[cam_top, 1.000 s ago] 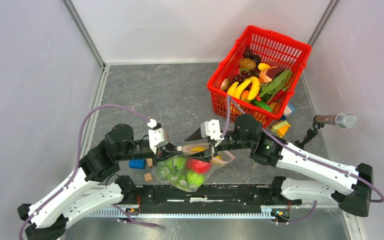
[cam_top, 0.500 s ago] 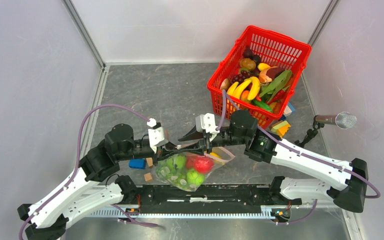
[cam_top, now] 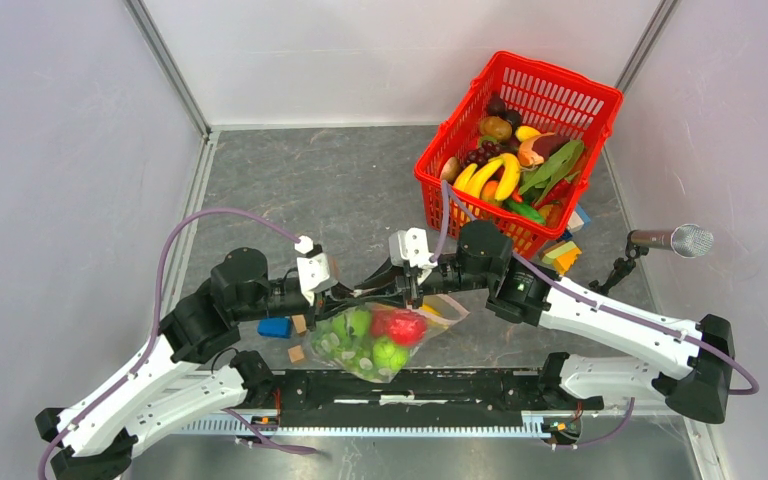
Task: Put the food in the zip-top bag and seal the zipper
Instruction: Zip the zipper food storage bag at the center of the board.
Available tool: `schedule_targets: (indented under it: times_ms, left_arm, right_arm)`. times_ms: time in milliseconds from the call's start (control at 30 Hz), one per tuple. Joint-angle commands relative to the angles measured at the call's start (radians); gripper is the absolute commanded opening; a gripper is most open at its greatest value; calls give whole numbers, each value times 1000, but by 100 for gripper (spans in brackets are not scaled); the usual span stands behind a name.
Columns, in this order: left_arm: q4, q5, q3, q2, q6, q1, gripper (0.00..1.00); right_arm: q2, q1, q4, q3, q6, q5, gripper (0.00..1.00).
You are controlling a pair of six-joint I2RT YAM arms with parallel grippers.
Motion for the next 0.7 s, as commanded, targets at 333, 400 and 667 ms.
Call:
schedule_targets:
  times_ms: [333, 400, 667]
  left_arm:
    - [42, -10, -3, -10, -7, 7, 2]
    - [43, -8, -3, -10, -7, 7, 2]
    - [43, -6, -3, -6, -8, 8, 2]
  right_arm:
    - [1, 4, -16, 21, -32, 1, 30]
    - [2, 4, -13, 19, -33, 0, 26]
    - [0, 4, -4, 13, -31, -4, 11]
